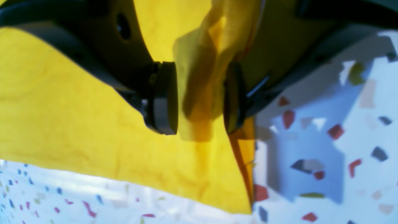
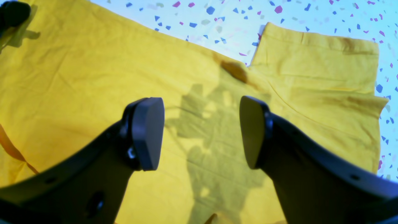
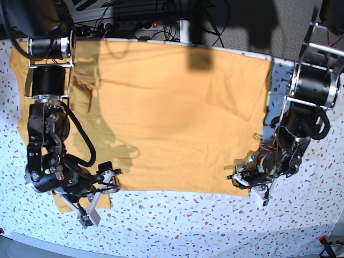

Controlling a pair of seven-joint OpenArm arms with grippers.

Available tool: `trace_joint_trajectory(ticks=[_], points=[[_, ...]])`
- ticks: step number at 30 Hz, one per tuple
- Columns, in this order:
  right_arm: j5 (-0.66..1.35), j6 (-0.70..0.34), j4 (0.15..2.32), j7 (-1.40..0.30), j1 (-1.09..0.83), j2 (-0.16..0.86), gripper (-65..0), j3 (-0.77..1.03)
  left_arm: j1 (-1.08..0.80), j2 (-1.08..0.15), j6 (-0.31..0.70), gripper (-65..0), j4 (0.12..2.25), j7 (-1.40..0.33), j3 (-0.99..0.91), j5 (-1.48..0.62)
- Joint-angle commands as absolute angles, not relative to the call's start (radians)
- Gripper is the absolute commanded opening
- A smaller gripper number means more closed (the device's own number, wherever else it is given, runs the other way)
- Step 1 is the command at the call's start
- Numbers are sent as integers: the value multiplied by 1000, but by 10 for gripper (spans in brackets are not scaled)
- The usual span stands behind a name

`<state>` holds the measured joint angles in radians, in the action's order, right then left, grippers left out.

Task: Fold the T-shirt properly
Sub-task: 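Grasp the hem corners with the right and left grippers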

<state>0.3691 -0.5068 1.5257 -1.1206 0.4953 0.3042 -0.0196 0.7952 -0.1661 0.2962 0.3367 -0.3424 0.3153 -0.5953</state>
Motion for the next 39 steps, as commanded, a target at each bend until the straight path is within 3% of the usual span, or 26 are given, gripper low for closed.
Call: trace_joint_trajectory(ticks=[1, 4, 7, 9, 11, 17, 26, 28, 30, 31, 35, 39], points=[[377, -518, 1541, -1105, 529, 310, -271, -14, 834, -172, 304, -415, 354, -304, 313, -585], [377, -518, 1541, -1107, 529, 310, -271, -14, 833, -173, 295, -415, 354, -249, 313, -473], [377, -517, 1541, -1110, 524, 310, -271, -14, 833, -173, 166, -415, 354, -218, 313, -408], [377, -517, 1541, -1108, 511, 310, -271, -14, 832, -176, 142, -415, 354, -229, 313, -411], [377, -517, 1541, -1108, 494, 310, -271, -14, 831, -175, 164, -415, 354, -265, 313, -413], [377, -517, 1541, -1108, 450, 310, -271, -14, 805, -169, 379, -415, 354, -314, 313, -438], [377, -517, 1541, -1107, 435, 310, -271, -14, 804, -170, 374, -418, 354, -263, 313, -438], [377, -517, 1541, -1104, 435, 310, -271, -14, 804, -169, 374, -482, 354, -258, 313, -438], [377, -517, 1541, -1096, 435, 310, -271, -14, 804, -170, 374, -621, 354, -233, 313, -438], [376, -517, 1541, -1090, 435, 310, -271, -14, 804, -170, 374, -650, 354, -216, 313, -437], [340, -518, 1541, -1026, 435, 310, -271, -13, 806, -170, 374, -650, 358, -182, 313, -434], [142, -497, 1530, -878, 437, 310, -271, -1, 806, -169, 375, -650, 368, -184, 313, -434]])
